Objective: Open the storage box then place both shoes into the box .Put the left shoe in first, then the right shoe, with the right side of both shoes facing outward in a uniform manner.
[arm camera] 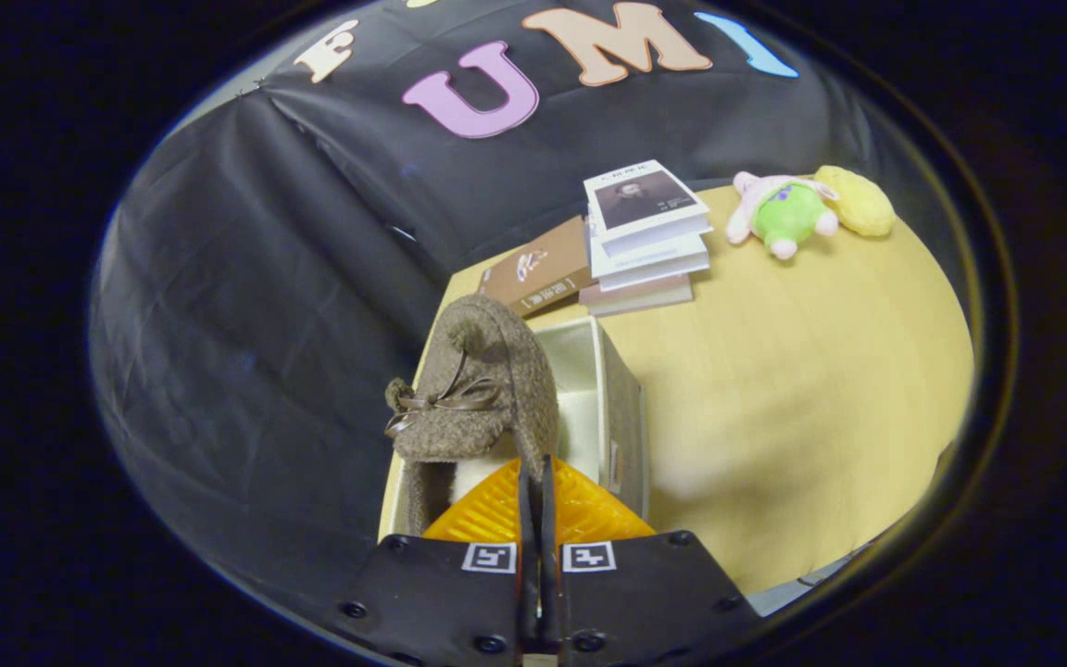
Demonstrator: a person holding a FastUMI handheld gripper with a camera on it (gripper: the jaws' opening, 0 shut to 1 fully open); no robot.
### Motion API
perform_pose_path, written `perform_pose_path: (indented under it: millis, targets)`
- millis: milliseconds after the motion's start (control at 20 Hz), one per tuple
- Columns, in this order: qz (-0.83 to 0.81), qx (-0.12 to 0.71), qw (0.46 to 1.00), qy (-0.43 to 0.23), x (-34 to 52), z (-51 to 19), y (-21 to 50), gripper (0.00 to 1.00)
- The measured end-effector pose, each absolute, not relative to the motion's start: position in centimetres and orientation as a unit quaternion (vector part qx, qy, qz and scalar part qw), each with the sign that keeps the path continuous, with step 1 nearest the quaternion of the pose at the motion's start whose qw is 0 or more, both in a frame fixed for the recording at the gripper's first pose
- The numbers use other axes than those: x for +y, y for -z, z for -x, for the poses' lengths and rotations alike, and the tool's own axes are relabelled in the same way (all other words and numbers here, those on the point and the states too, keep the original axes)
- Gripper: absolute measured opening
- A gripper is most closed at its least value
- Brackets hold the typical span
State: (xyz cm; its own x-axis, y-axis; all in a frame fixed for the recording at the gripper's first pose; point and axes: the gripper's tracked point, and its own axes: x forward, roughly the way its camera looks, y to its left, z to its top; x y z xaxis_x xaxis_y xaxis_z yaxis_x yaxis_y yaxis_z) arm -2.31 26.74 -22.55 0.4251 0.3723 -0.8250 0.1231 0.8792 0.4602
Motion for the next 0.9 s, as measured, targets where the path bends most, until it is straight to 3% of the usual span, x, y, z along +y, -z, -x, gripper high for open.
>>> perform_pose_path:
  millis: [400,550,850,900]
  targets:
    - [-0.187,0.520,0.833,-0.009,26.3,4.1,24.4,0.05]
    - [-0.180,0.507,0.843,-0.015,26.2,3.3,23.7,0.22]
    - [-0.161,0.470,0.866,-0.062,26.3,2.5,21.6,1.00]
    - [-0.158,0.464,0.868,-0.077,26.6,2.4,21.2,1.00]
